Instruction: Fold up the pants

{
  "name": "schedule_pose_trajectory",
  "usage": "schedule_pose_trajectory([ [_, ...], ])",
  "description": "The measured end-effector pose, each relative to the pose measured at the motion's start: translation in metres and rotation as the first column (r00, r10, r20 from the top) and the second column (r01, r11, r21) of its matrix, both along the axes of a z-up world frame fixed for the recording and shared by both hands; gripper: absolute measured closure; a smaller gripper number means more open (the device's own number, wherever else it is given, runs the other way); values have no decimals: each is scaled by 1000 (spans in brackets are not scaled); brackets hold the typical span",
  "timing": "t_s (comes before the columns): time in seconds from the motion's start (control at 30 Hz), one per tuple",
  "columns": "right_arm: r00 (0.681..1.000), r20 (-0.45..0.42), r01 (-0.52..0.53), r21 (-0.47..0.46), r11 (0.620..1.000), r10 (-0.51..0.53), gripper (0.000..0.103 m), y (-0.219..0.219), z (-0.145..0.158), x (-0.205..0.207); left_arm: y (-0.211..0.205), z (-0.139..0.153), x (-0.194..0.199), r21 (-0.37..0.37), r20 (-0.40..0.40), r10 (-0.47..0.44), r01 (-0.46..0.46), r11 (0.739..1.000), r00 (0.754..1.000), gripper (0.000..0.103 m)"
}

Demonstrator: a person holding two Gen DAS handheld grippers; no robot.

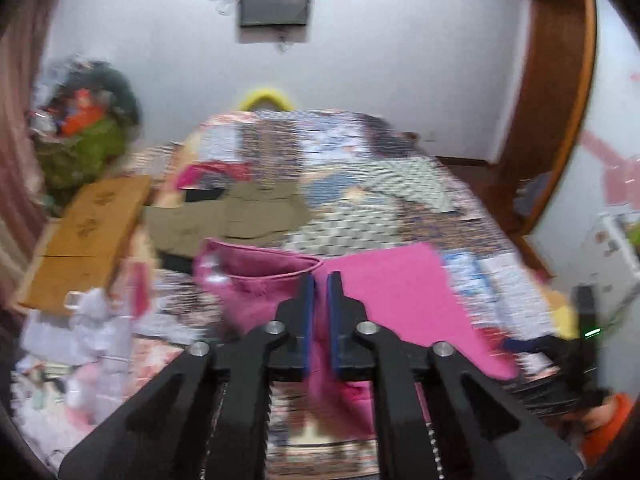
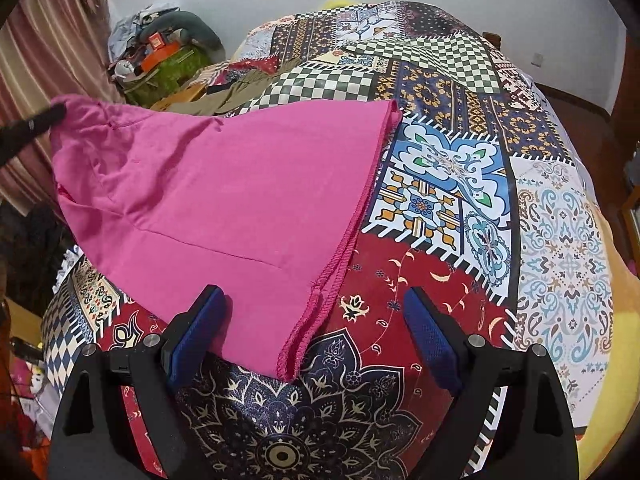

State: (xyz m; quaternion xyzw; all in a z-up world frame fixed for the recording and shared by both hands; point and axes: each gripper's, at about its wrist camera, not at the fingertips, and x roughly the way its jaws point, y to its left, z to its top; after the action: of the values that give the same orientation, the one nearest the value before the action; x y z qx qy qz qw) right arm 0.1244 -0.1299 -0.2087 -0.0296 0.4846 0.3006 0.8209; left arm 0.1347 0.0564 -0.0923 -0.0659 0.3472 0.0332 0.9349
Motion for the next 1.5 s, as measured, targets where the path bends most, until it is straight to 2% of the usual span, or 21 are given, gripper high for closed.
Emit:
schedule_pose_trajectory([
  [0.1,1000,-1,-1,2,1000,1,14,-1,0,0,-19,6,15,-72,7,-87,87,994,996,102],
  [0.2,1000,-2,-2,7,1000,2,14,-1,-1,1,-34,5,28,-91,-4,-137,136,987,991,102],
  [0.33,1000,-1,-4,11,1000,4,14,-1,-1,0,-26,-3,32,-106,-38,-96,91,990,995,102],
  [0.47,1000,-1,-8,19,1000,8,13,-2,-2,0,16,-22,17,-130,-117,5,-20,991,993,97],
  [0.57,1000,2,-11,18,1000,11,13,-2,-2,-1,50,-39,0,-188,-196,52,-89,978,979,81],
  [0.63,1000,3,-14,19,1000,14,13,-2,-2,1,69,-52,-16,-227,-241,83,-139,964,967,59],
  [0.67,1000,4,-14,20,1000,14,13,-2,-2,1,79,-60,-24,-246,-265,98,-165,955,959,52],
  [0.7,1000,5,-14,20,1000,14,13,-2,-2,1,85,-66,-29,-258,-284,107,-183,949,953,42],
  [0.73,1000,6,-14,19,1000,14,13,-2,-3,1,91,-73,-35,-281,-303,110,-199,939,947,40],
  [0.8,1000,6,-13,17,1000,13,13,-2,-3,1,101,-89,-44,-369,-351,92,-228,901,932,40],
  [0.9,1000,8,-10,12,1000,10,13,-1,-3,1,108,-114,-53,-530,-397,24,-250,810,917,40],
  [0.97,1000,8,-9,9,1000,9,13,-1,-3,1,107,-127,-58,-604,-407,-17,-255,755,913,40],
  [1.07,1000,9,-8,6,1000,8,13,-1,-3,1,106,-136,-61,-641,-410,-24,-269,719,912,40],
  [1.17,1000,9,-9,6,1000,9,13,-1,-3,1,114,-145,-65,-697,-404,-14,-298,652,915,38],
  [1.23,1000,9,-10,7,1000,10,13,-1,-3,1,118,-147,-63,-710,-400,-8,-304,635,917,37],
  [1.37,1000,10,-12,8,1000,12,12,-1,-3,1,116,-152,-55,-694,-394,25,-315,647,919,35],
  [1.43,1000,11,-11,8,1000,11,12,-1,-3,1,115,-154,-51,-707,-395,32,-326,627,918,21],
  [1.47,1000,12,-12,8,1000,11,12,-1,-3,1,113,-153,-49,-711,-394,38,-331,620,918,20],
  [1.5,1000,13,-12,9,1000,12,12,-1,-3,1,111,-151,-49,-703,-399,47,-338,626,916,19],
])
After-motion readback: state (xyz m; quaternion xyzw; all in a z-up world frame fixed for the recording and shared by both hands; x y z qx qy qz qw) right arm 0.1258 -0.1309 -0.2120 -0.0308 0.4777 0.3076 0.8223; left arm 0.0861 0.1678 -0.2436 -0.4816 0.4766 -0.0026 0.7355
